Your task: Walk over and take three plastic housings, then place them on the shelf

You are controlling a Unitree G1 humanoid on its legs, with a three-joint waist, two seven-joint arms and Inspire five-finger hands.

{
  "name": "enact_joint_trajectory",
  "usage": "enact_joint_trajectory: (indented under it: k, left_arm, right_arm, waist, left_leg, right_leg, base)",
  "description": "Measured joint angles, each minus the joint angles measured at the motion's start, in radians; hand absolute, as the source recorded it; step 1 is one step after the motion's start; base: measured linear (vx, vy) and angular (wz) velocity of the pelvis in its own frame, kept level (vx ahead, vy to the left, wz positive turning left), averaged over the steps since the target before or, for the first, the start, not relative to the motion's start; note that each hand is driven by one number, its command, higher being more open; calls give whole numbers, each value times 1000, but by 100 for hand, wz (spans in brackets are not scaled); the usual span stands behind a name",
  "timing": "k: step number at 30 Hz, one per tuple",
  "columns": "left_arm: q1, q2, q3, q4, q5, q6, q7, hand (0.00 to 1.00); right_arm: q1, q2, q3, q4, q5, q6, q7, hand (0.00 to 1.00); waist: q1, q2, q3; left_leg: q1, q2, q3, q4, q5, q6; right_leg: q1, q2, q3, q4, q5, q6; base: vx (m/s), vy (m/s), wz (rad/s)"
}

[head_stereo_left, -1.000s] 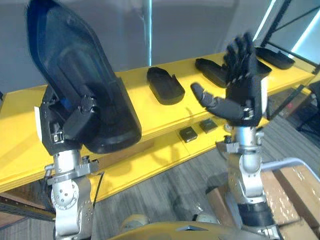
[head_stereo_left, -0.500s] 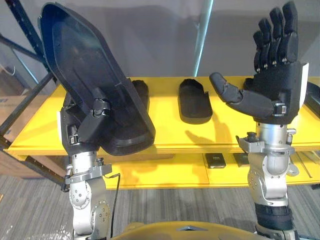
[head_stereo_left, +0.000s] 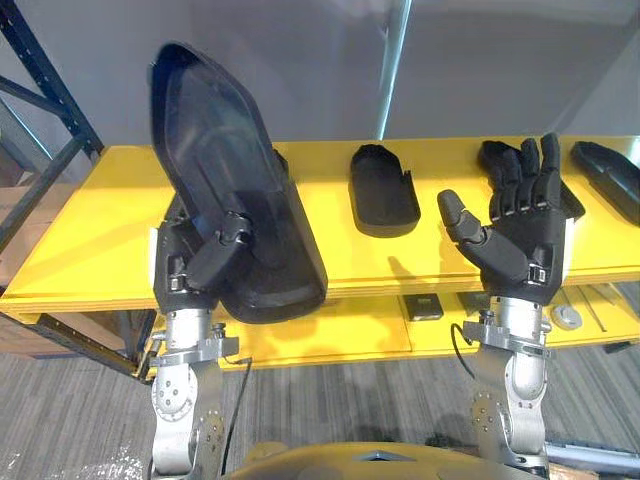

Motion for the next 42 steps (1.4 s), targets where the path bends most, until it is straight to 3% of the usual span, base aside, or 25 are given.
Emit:
enact_joint_trajectory:
  k: [1, 2, 4, 6, 7, 8, 9, 10, 11, 12, 13, 14, 15, 16, 17, 18, 19, 20, 21, 22, 23, 27, 34, 38, 42]
  left_arm:
    - [2, 2, -10, 17, 0, 0, 0, 0]
    - [1, 4, -11, 37, 0, -1, 1, 0]
    - [0, 2, -11, 56, 0, -3, 16, 0]
    - [-3, -4, -23, 79, 3, -4, 27, 0]
    - [-1, -6, -28, 81, 7, -4, 30, 0]
    - [1, -19, -34, 82, 20, -4, 29, 0]
    - [6, -38, -35, 82, 43, -4, 30, 0]
    - [9, -40, -36, 81, 43, -4, 29, 0]
    - [8, -32, -34, 81, 43, -4, 28, 0]
    - [8, -17, -29, 72, 41, -4, 25, 0]
    - [2, -2, -15, 70, 40, -6, 21, 0]
    - [3, 3, -7, 77, 38, -2, 21, 0]
    - [15, 9, 13, 82, 35, 14, 22, 0]
    - [22, 26, 31, 80, 36, 14, 21, 0]
    - [21, 30, 41, 77, 36, 14, 22, 0]
    - [18, 47, 56, 74, 36, 14, 23, 0]
    - [16, 67, 66, 74, 36, 14, 26, 0]
    - [8, 73, 65, 73, 36, 14, 25, 0]
    - [-3, 75, 63, 73, 36, 15, 25, 0]
    - [-26, 80, 63, 73, 37, 16, 25, 0]
    - [-46, 80, 64, 73, 37, 19, 28, 0]
    - [-62, 76, 53, 72, 84, 24, 57, 0]
    - [-44, 55, 26, 64, 212, 40, 91, 0]
    - [-42, 60, 71, 6, 306, 45, 128, 0]
    - [-52, 125, 172, -21, 431, 147, 189, 0]
  right_arm:
    - [13, -4, -3, 20, 1, 1, 7, 100]
    - [26, -3, -10, 24, 4, 3, 16, 100]
    - [30, 0, -11, 12, 14, 3, 34, 100]
    - [30, -10, -16, -22, 27, -2, 44, 100]
    - [30, -15, -16, -30, 36, -5, 47, 100]
    - [27, -30, -13, -44, 59, -9, 49, 100]
    - [27, -47, -7, -51, 78, -9, 50, 100]
    - [27, -47, -1, -48, 97, -9, 52, 100]
    - [34, -32, 5, -47, 106, -8, 52, 100]
    - [41, 6, 17, -48, 111, -8, 51, 100]
    - [35, 29, 32, -32, 107, -7, 46, 100]
    - [35, 33, 49, -18, 103, 1, 41, 100]
    - [40, 38, 79, 2, 81, 14, 32, 100]
    - [46, 46, 100, 2, 51, 15, 24, 100]
    - [43, 48, 106, 2, 39, 15, 24, 100]
    - [38, 49, 113, 2, 21, 15, 25, 100]
    - [38, 44, 113, -1, 15, 13, 32, 100]
    - [38, 36, 106, -15, 13, 6, 32, 100]
    - [37, 34, 101, -23, 12, -4, 32, 100]
    - [28, 33, 89, -31, 8, -18, 31, 100]
    - [10, 27, 84, -31, -1, -21, 29, 100]
    - [-1, 10, 77, -31, 1, -18, 30, 100]
    - [-34, -40, 69, -30, 0, 0, 31, 100]
    - [-34, -39, 78, -42, -7, -1, 30, 100]
    - [-37, -40, 122, -60, -25, 7, 38, 100]
  waist:
    - [4, 2, 14]
    - [-1, 9, 12]
    - [-22, -3, 9]
    - [-45, -28, 10]
    - [-46, -29, 9]
    - [-46, -22, 6]
    - [-46, 8, -10]
    - [-48, 27, -25]
    - [-52, 25, -38]
    - [-61, 17, -54]
    - [-56, -16, -41]
    - [-43, -23, -36]
    - [-28, -20, -37]
    - [-15, -22, -40]
    - [-13, -12, -37]
    - [-18, -17, -39]
    - [-25, -25, -45]
    - [-37, -26, -48]
    - [-46, -25, -48]
    - [-50, -27, -49]
    - [-50, -25, -48]
    - [-50, -22, -47]
    - [-48, 2, -53]
    - [-46, 7, -53]
    - [-45, 18, -59]
  left_leg:
    - [-33, 33, 20, 97, -6, 16]
    - [-33, 86, 43, 98, -29, 63]
    - [-27, 161, 72, 30, -21, 106]
    - [6, 210, 66, -106, 68, 105]
    - [12, 211, 50, -128, 94, 99]
    - [22, 210, 18, -150, 156, 91]
    - [22, 204, 3, -150, 236, 70]
    - [25, 192, 8, -148, 190, 13]
    - [25, 173, 10, -149, 133, -43]
    - [20, 137, 43, -145, 31, -96]
    - [3, 107, 76, -104, -32, -130]
    - [-3, 95, 81, -75, -50, -115]
    - [-1, 92, 84, -49, -81, -95]
    - [8, 85, 97, -55, -95, -70]
    - [11, 86, 109, -64, -95, -53]
    - [18, 79, 109, -87, -86, -36]
    - [36, 68, 103, -136, -65, -15]
    - [44, 53, 87, -180, -42, -4]
    - [44, 42, 77, -203, -29, 1]
    - [45, 17, 71, -247, -4, 8]
    - [43, -5, 76, -280, 19, 14]
    - [23, -32, 73, -302, 53, 16]
    - [30, 9, 37, -450, 172, -27]
    - [41, 18, 42, -524, 213, -30]
    - [44, 14, 63, -545, 235, -33]
  right_leg:
    - [21, -4, -12, 4, -4, 4]
    - [32, -9, -13, 5, -6, 6]
    - [42, -44, 4, 6, -8, 12]
    - [15, -127, 42, 45, -16, 26]
    - [2, -147, 60, 59, -22, 36]
    - [-20, -186, 95, 78, -26, 69]
    - [-40, -200, 124, 88, -34, 87]
    - [-47, -216, 144, 89, -36, 99]
    - [-46, -235, 154, 82, -36, 101]
    - [-29, -272, 159, 54, -18, 93]
    - [-23, -320, 171, 47, 65, 142]
    - [-25, -331, 176, 45, 119, 152]
    - [-22, -330, 167, 36, 231, 137]
    - [-23, -330, 149, 11, 349, 88]
    - [-32, -325, 133, 26, 353, 78]
    - [-50, -296, 128, 111, 276, 61]
    - [-62, -232, 138, 222, 124, 88]
    - [-62, -162, 146, 285, 17, 112]
    - [-62, -129, 144, 300, -25, 109]
    - [-74, -97, 135, 296, -74, 82]
    - [-80, -89, 129, 264, -87, 60]
    - [-25, -84, 140, 114, -82, 59]
    - [-28, -24, 95, 55, -81, 63]
    - [-60, -12, 92, 55, -87, 54]
    - [-72, -16, 107, 59, -74, 73]
  base:
    - [-139, 101, -4]
    - [-89, 92, -10]
    - [10, 147, -19]
    - [71, 309, -29]
    - [36, 411, -41]
    - [21, 495, -39]
    - [21, 673, -33]
    - [17, 597, -5]
    - [38, 614, 40]
    - [44, 600, 61]
    - [14, 589, 49]
    - [-42, 575, 14]
    - [-80, 553, -7]
    - [-68, 535, -8]
    - [-38, 379, 0]
    - [24, 281, 12]
    - [78, 224, 32]
    - [91, 183, 39]
    - [78, 114, 41]
    - [33, 124, 21]
    - [19, 115, 7]
    - [-2, 19, 5]
    - [-75, -117, 12]
    - [-85, -44, 0]
    - [3, 13, -10]
